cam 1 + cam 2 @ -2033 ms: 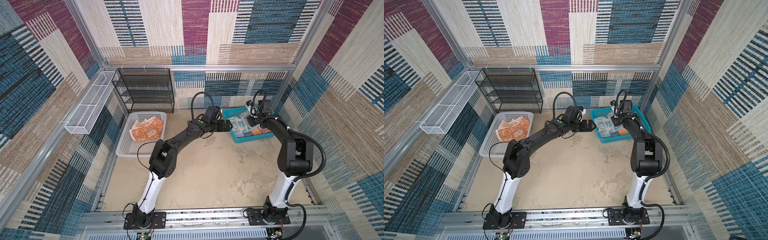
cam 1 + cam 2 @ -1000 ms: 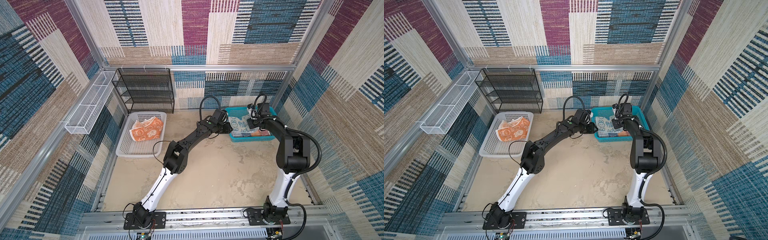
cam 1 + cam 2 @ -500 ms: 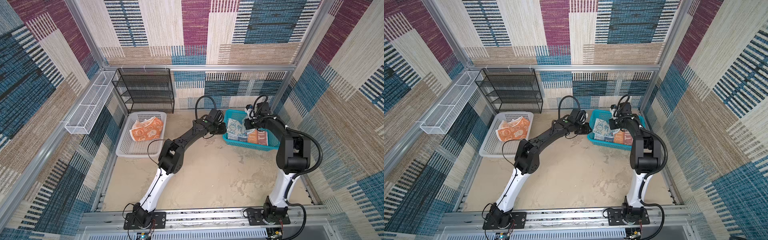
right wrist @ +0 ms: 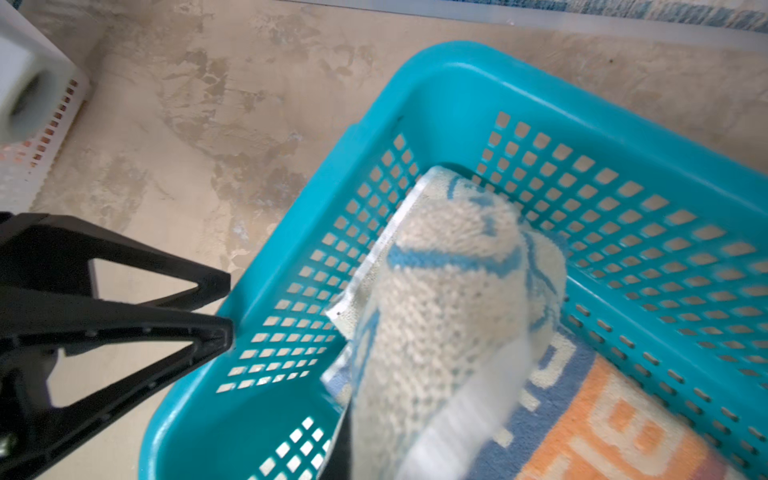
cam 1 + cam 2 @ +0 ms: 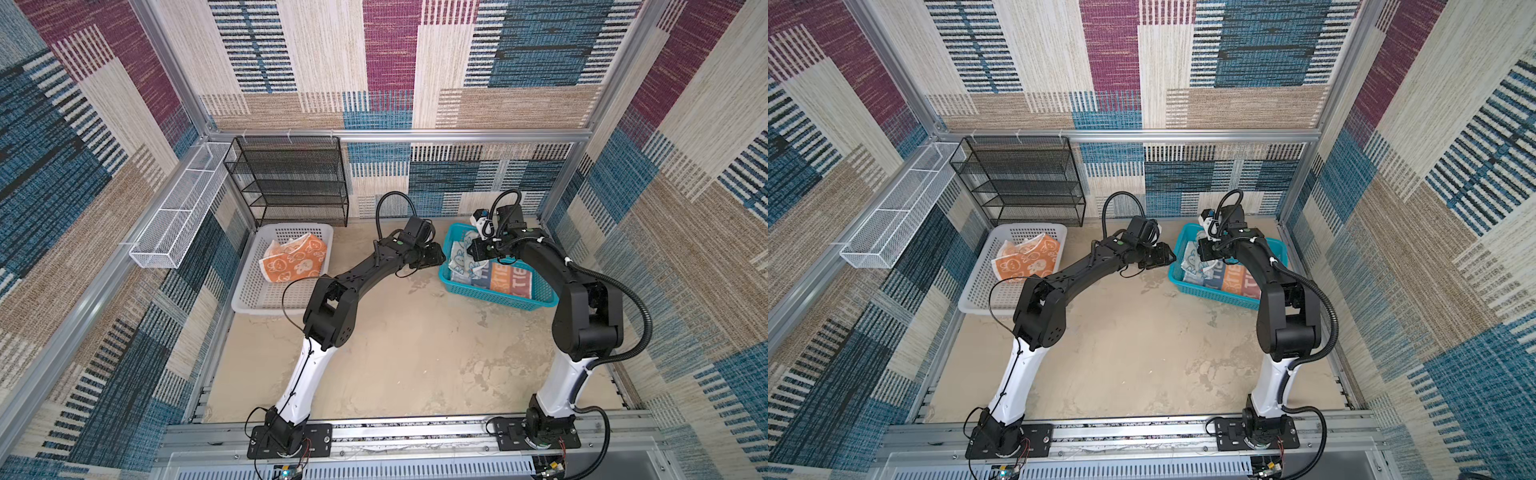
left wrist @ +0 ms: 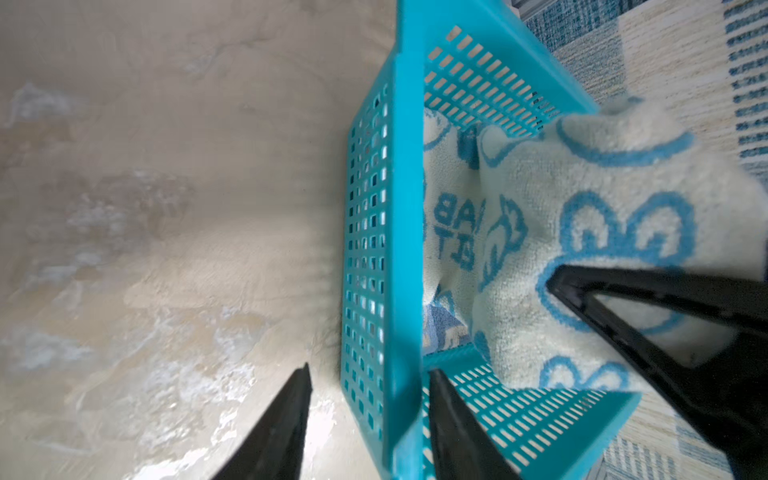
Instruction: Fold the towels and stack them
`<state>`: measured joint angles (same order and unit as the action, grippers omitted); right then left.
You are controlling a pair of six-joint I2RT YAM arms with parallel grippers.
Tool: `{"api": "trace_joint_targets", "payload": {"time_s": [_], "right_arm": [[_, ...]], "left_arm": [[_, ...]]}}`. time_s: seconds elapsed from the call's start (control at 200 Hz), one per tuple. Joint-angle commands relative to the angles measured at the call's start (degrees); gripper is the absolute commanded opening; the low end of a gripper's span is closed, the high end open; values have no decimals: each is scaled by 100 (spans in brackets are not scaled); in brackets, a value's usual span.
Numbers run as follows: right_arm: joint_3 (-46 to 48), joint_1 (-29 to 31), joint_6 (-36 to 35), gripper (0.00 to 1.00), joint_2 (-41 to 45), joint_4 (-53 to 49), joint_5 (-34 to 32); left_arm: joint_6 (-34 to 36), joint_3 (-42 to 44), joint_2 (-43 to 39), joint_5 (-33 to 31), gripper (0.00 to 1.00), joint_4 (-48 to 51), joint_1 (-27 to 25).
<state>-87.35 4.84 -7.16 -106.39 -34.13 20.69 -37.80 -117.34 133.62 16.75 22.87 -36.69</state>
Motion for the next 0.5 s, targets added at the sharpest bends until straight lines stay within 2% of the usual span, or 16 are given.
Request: {"api": "trace_joint_targets", "payload": {"time_s": [0.0, 0.16, 0.29, 0.496], "right_arm": [[-23, 93, 419, 0, 232, 82, 255], [-207, 269, 762, 0, 506, -58, 418], [-406, 499, 911, 0, 646, -190, 713], [-406, 658, 1122, 0, 874, 11, 1310]], "left_arm": [[-254, 411, -380, 91, 56, -565, 28], [-328, 1157, -999, 58, 70, -992, 172], [-285, 1558, -1355, -14, 87, -1116, 240], [-337, 2197, -1676, -23, 96, -1415, 267]]}}
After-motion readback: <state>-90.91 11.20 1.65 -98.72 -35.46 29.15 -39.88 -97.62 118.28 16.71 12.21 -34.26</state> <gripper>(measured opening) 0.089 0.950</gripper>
